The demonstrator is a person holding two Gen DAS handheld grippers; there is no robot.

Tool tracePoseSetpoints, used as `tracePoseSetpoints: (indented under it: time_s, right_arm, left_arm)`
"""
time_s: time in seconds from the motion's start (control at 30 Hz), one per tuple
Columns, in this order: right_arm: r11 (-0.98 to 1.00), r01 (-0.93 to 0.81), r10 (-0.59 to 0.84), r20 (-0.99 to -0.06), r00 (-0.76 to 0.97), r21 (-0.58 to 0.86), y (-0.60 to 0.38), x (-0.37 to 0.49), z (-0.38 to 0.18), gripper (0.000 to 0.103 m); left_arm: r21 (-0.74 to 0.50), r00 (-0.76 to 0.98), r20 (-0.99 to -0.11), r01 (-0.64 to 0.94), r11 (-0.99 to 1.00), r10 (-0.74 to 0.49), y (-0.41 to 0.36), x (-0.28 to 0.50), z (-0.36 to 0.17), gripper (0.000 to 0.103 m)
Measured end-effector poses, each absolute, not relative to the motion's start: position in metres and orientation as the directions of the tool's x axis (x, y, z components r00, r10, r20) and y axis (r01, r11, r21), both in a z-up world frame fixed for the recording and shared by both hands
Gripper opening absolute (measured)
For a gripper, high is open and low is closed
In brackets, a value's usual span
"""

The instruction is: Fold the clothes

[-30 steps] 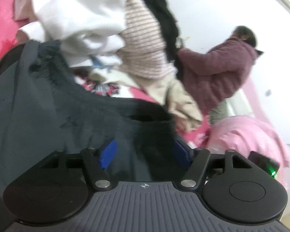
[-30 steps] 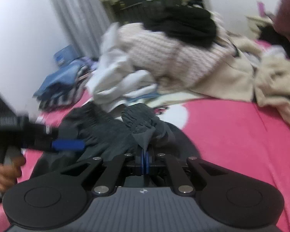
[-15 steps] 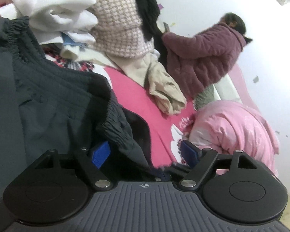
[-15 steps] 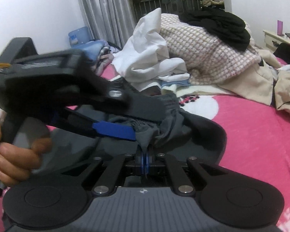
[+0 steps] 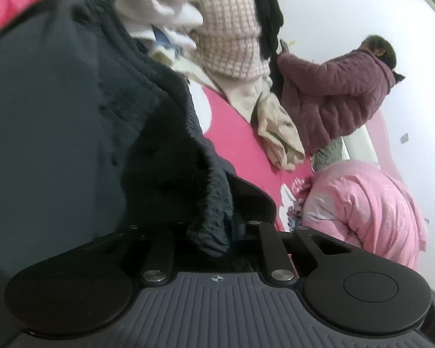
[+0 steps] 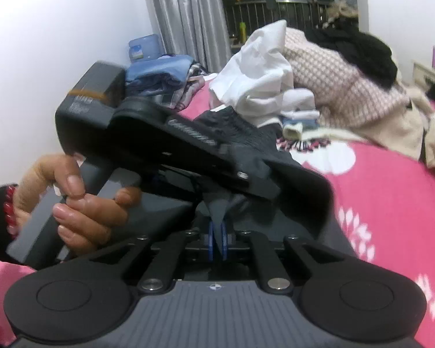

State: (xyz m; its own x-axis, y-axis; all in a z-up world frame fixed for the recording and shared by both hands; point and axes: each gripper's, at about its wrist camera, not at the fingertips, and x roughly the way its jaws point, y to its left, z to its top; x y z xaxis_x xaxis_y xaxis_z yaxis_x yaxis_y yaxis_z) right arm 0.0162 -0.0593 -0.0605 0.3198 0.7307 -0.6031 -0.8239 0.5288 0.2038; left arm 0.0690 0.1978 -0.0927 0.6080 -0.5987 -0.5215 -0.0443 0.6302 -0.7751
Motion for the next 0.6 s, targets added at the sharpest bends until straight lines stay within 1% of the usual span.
tracePoseSetpoints:
  time_s: [0.07,0.13,0.17,0.23,0.33,0.37,0.4,0.43,0.5,0.57,0.6]
  right_arm:
    - [0.525,-0.811,0.751,-0.590,0.297,0.260,-0.074,0.018,-0.052,0.017]
    - [0.516,-0.789,0.783,-0.557,0.277,0.332,-0.091,0.028,-0.038,0.026]
    - [0.511,-0.778,0.798,-0.539,0.270,0.366,-0.099,0.034,-0.031,0.028]
    - [0.504,-0.760,0.816,-0.515,0.263,0.411,-0.103,0.054,-0.015,0.038]
    - [0.486,-0.739,0.834,-0.500,0.233,0.467,-0.092,0.088,0.003,0.044]
    - [0.475,-0.734,0.839,-0.503,0.210,0.486,-0.082,0.101,0.007,0.045]
    - [0.463,-0.730,0.840,-0.512,0.181,0.502,-0.068,0.116,0.009,0.054]
    - [0.458,-0.726,0.837,-0.524,0.158,0.513,-0.052,0.130,0.009,0.058]
    - [0.444,-0.716,0.820,-0.567,0.082,0.539,-0.015,0.158,0.002,0.061]
    - [0.427,-0.708,0.789,-0.615,-0.013,0.563,0.028,0.182,-0.013,0.065]
    - [0.416,-0.709,0.769,-0.637,-0.060,0.569,0.050,0.192,-0.021,0.071]
  left_arm:
    - [-0.751,0.621,-0.525,-0.015,0.661,-0.582,0.198,0.057,-0.086,0.011]
    - [-0.720,0.627,-0.527,0.029,0.693,-0.573,0.195,0.045,-0.079,0.010]
    - [-0.696,0.625,-0.531,0.063,0.715,-0.572,0.191,0.039,-0.075,0.010]
    - [-0.647,0.621,-0.538,0.128,0.751,-0.570,0.182,0.027,-0.067,0.010]
    - [-0.602,0.614,-0.544,0.190,0.776,-0.572,0.169,0.014,-0.063,0.010]
    - [-0.588,0.612,-0.546,0.207,0.782,-0.573,0.165,0.011,-0.062,0.010]
    - [-0.582,0.613,-0.546,0.212,0.785,-0.571,0.163,0.009,-0.062,0.010]
    - [-0.576,0.614,-0.546,0.218,0.788,-0.570,0.162,0.008,-0.062,0.010]
    - [-0.564,0.616,-0.547,0.229,0.793,-0.567,0.158,0.005,-0.062,0.010]
    - [-0.560,0.617,-0.546,0.235,0.795,-0.567,0.156,0.003,-0.062,0.010]
    - [-0.558,0.617,-0.547,0.236,0.796,-0.566,0.156,0.003,-0.064,0.010]
